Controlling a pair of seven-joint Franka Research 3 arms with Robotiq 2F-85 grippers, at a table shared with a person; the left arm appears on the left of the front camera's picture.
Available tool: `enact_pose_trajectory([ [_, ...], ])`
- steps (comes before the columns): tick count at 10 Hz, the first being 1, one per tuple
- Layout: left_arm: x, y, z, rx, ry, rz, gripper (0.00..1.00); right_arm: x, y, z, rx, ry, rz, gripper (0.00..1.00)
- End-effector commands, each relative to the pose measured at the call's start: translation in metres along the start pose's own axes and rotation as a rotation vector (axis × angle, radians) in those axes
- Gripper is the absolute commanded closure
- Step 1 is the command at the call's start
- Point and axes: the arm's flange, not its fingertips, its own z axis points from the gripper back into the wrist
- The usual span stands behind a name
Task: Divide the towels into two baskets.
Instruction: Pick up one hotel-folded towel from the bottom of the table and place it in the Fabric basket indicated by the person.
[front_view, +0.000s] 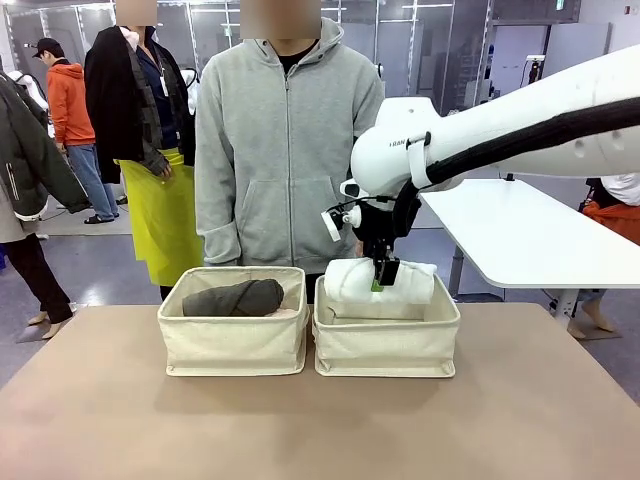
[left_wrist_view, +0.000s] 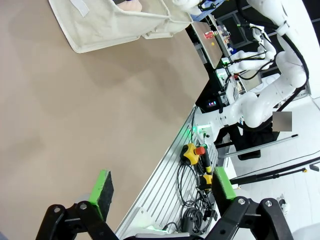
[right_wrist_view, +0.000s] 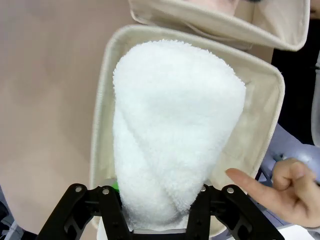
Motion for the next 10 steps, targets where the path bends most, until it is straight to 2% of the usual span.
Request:
enact_pose_trajectory([
  [1, -0.001, -0.003, 0.004, 0.003, 0.003, 0.001, 0.00, -0.002, -0.039, -0.021, 0.009, 0.021, -0.018, 0.63],
  [5, -0.001, -0.003, 0.004, 0.003, 0.003, 0.001, 0.00, -0.011, -0.059, -0.073, 0.123, 0.028, -0.051, 0.63],
  [6, -0.001, -0.003, 0.004, 0.003, 0.003, 0.001, 0.00, -0.010, -0.059, -0.080, 0.137, 0.039, -0.052, 0.52],
  [7, -0.001, -0.003, 0.004, 0.003, 0.003, 0.001, 0.00, -0.010, -0.059, -0.084, 0.144, 0.043, -0.050, 0.27],
  [9, -0.001, -0.003, 0.004, 0.003, 0.003, 0.001, 0.00, -0.011, -0.058, -0.084, 0.150, 0.039, -0.057, 0.00],
  [10, -0.001, -0.003, 0.004, 0.003, 0.003, 0.001, 0.00, -0.011, -0.057, -0.084, 0.152, 0.042, -0.059, 0.00],
])
